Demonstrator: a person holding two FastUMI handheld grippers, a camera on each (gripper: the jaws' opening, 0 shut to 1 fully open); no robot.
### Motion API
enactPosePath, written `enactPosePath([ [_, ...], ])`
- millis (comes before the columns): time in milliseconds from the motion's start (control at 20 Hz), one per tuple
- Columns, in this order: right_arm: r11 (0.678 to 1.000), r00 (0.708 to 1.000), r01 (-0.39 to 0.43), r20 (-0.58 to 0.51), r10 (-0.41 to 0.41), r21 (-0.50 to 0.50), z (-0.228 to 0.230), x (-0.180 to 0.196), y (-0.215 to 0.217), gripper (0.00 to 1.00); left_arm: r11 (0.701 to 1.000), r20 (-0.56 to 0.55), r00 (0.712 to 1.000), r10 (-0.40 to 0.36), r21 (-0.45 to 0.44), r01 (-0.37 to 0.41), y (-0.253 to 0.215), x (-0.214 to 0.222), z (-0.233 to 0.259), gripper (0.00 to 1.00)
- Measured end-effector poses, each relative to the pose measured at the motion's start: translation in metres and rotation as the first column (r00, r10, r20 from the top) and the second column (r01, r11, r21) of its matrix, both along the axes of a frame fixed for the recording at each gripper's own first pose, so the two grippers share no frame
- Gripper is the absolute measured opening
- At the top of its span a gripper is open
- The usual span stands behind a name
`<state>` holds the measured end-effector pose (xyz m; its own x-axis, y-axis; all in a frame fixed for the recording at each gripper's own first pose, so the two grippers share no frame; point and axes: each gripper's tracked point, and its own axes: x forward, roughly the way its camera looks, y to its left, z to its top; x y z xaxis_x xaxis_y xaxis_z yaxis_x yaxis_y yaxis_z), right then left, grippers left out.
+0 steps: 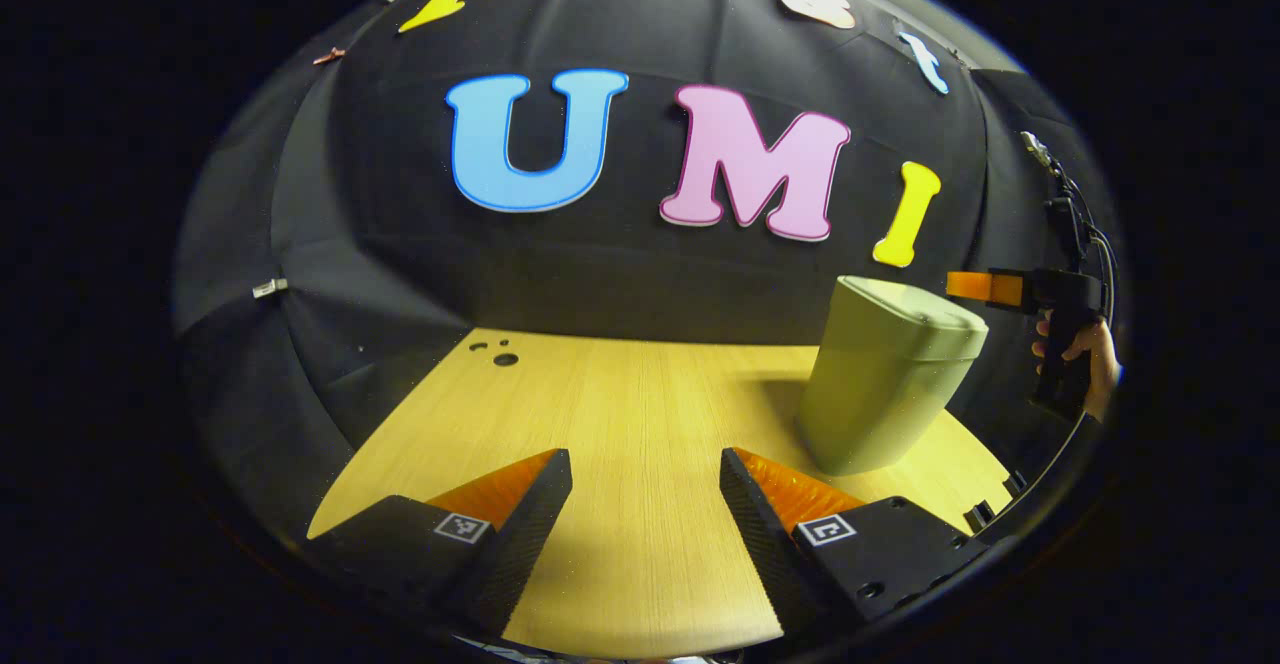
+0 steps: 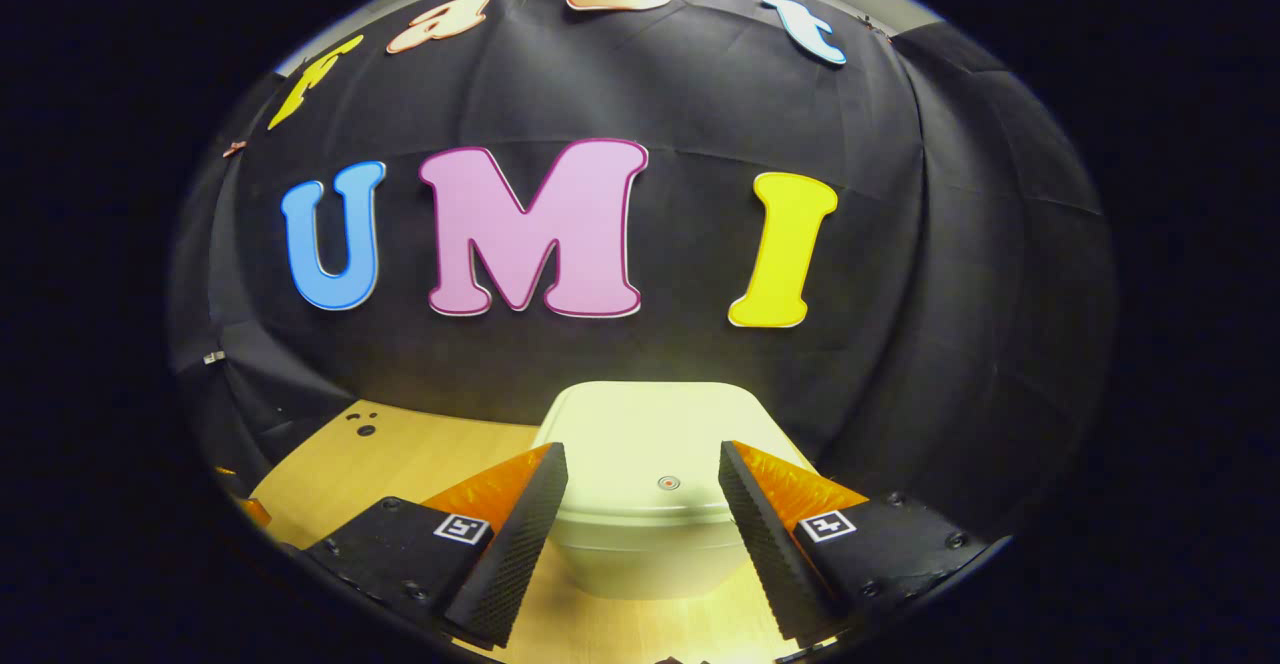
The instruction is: Press the lid of the desktop garbage bin to open it, pick up the crumpled paper on the desktop and throw it into the bin, then pick up the pop can on the desktop and drop it into the bin, and finally close the garbage bin lid.
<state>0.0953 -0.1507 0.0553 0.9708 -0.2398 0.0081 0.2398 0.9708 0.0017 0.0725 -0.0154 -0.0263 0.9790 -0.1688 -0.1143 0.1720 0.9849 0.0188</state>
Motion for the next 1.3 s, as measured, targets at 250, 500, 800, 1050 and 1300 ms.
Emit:
enactPosePath([
  [250, 0.999, 0.998, -0.043, 0.046, 0.043, 0.0, -0.001, -0.05, 0.041, 0.96, 1.0, 0.076, 0.997, -0.025, -0.001, 0.026, -0.009, -0.046, 0.015, 0.96],
  [500, 0.997, 0.997, -0.078, 0.017, 0.077, 0.008, -0.034, -0.093, 0.079, 0.96, 1.0, 0.136, 0.99, -0.019, 0.006, 0.018, -0.009, -0.083, 0.014, 0.95],
  [800, 0.993, 0.989, -0.104, -0.097, 0.108, 0.05, -0.099, -0.126, 0.112, 0.96, 1.0, 0.085, 0.996, -0.021, -0.014, 0.022, -0.004, -0.099, -0.012, 0.95],
  [1050, 0.984, 0.97, -0.13, -0.191, 0.151, 0.118, -0.146, -0.137, 0.136, 0.96, 1.0, 0.031, 0.999, -0.014, -0.007, 0.014, 0.006, -0.101, -0.036, 0.96],
  [1300, 0.978, 0.951, -0.164, -0.242, 0.192, 0.129, -0.16, -0.135, 0.152, 0.96, 1.0, 0.009, 1.0, -0.004, -0.005, 0.004, 0.013, -0.099, -0.043, 0.96],
])
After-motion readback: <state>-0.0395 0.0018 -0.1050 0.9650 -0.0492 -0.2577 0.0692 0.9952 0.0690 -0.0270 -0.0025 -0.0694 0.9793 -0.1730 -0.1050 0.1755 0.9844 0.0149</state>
